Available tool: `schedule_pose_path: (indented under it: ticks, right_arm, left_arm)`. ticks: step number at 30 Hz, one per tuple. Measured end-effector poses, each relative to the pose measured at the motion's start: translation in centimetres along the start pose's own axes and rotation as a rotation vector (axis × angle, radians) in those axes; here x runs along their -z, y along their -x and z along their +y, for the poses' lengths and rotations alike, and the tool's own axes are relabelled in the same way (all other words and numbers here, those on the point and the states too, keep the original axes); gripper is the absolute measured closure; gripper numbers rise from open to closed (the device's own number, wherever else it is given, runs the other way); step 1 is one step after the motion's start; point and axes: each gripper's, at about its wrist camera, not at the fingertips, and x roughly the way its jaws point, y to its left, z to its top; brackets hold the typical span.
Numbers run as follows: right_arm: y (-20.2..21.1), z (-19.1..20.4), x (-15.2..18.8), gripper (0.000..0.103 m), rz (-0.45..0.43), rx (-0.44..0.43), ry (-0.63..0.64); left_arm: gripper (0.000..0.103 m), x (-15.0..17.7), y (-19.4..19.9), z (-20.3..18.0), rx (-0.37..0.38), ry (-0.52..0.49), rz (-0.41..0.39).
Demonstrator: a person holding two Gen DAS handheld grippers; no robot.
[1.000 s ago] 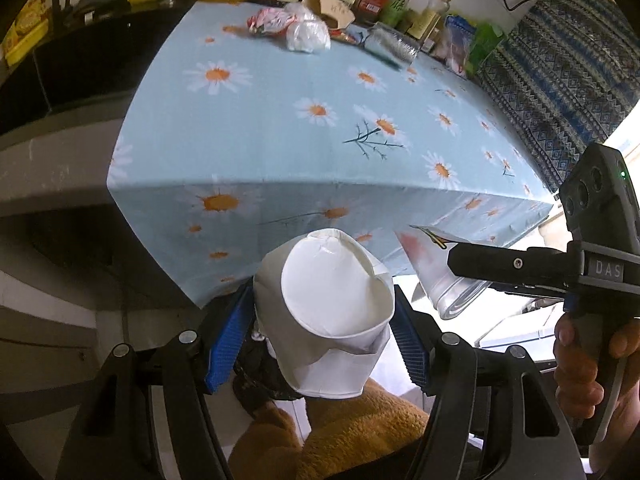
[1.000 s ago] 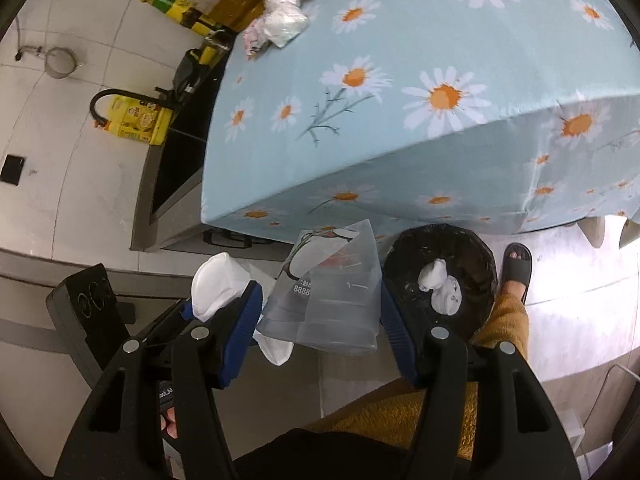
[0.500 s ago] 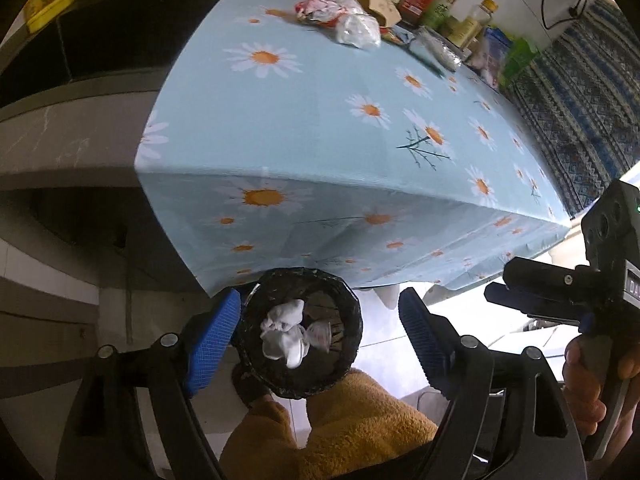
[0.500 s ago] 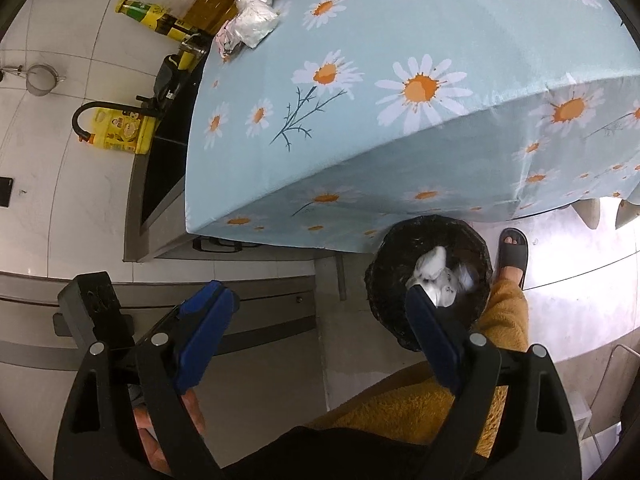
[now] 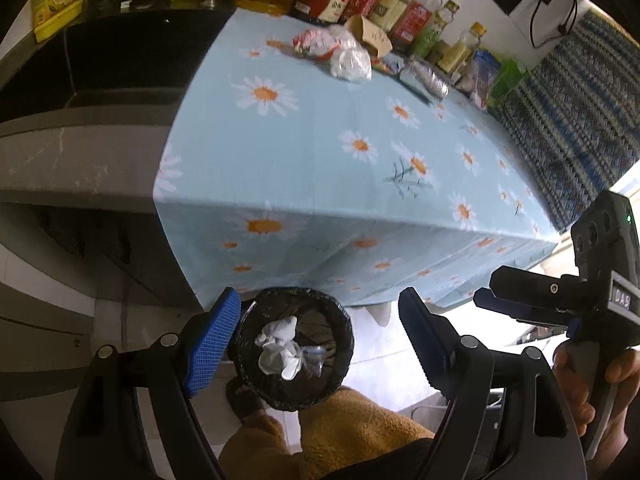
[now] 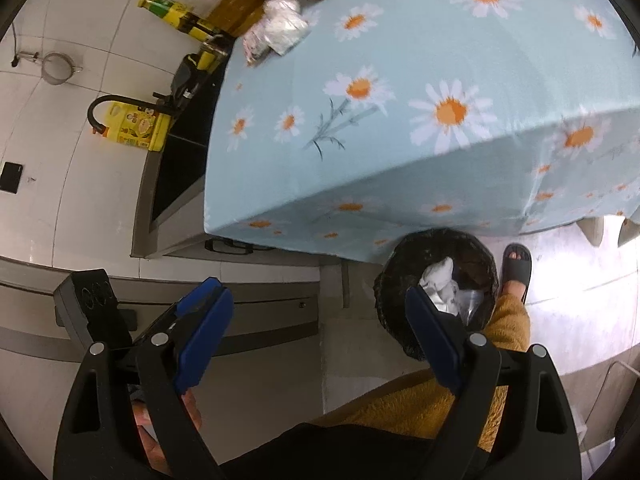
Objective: Collect trash
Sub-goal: 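Move both open tools back up over the tablecloth, then grasp the silver foil cup with the right tool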
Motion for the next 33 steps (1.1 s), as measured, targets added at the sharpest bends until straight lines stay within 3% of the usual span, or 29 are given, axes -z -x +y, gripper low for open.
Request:
schedule_pose_path:
  ticks: [3,9,16,20,24,33]
  right_arm:
    - [1.1,0.6,-0.5,0.016,-0.042,0.03,0.031]
    - [3.2,1.3,-2.6,0.016,-0.116,0.105,0.137]
    - [5.0,1.9,-8.4,0.016,-0.187,0.234,0.3]
    - [5.7,2.6,-12.9,0.01,-0.244,0.288,0.433]
    - [4.3,2.7,-18.3,0.01,-0.223,0.328,0.557]
    - [0.5,1.2,-29.6,0.01,-0.14,0.381,0.681]
  left_arm:
    - [0.024,-0.7,0.7,0.0,0.036,0.015,-0.016]
    - [0.024,-2.8,1.2,-0.9,0.041,-0.025,-0.045]
    - [0.024,-5.9,1.2,-1.7,0.022,0.019,-0.103]
    - [0.024,-7.2,0.9,-2.1,0.003,0.05,-0.119]
    - [0.024,-8.3,0.3,-2.3,-0.034,0.083,-0.133]
    - [0.024,-10.2,-0.6,-3.4,-0.12,0.156,-0.133]
